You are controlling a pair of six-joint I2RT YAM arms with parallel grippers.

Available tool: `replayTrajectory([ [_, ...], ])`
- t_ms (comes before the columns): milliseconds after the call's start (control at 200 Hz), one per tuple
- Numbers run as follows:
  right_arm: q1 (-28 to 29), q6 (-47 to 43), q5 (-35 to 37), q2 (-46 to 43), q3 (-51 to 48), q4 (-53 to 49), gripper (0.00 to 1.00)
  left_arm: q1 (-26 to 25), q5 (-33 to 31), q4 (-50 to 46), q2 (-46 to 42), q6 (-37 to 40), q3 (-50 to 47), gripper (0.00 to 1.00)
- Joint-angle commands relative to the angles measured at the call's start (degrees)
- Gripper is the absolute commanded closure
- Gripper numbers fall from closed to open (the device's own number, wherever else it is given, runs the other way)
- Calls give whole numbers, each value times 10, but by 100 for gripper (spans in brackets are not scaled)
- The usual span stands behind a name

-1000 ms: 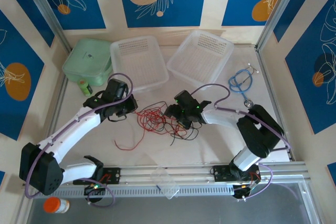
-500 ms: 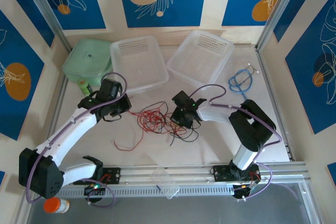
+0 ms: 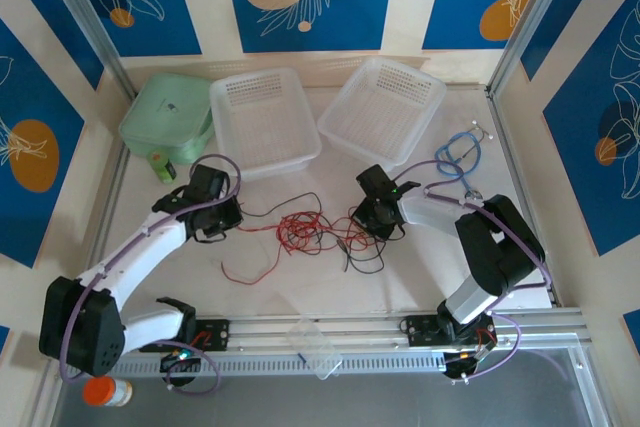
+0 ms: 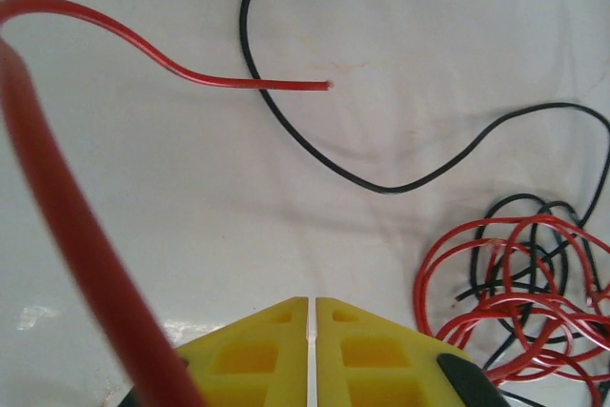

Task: Untangle the cables

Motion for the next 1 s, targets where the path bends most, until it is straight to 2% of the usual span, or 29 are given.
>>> replayTrajectory([
  [0,-20,-9,83,21,-21,-122,100,9,-31,8,3,19,-23,100],
  [225,-44,-9,88,-13,-19,-125,100,11,-91,2,8,23,-58,100],
  [415,-75,-20,98,-33,-9,-141,100,12,-121,-3,17,43,-44,100],
  [495,-101,-33,105,-52,-11,-147,100,11,-101,18,27,52,-40,100],
  [680,-156,-61,94,-105,-34,-137,100,8,-4,85,70,63,-46,100],
  [875,-159,-94,56,-143,-46,-121,100,2,17,92,65,71,-51,100],
  [910,-159,-106,40,-153,-47,-114,100,1,27,91,55,75,-50,93],
  [995,-156,-134,0,-175,-43,-112,89,-2,58,81,27,86,-37,67],
])
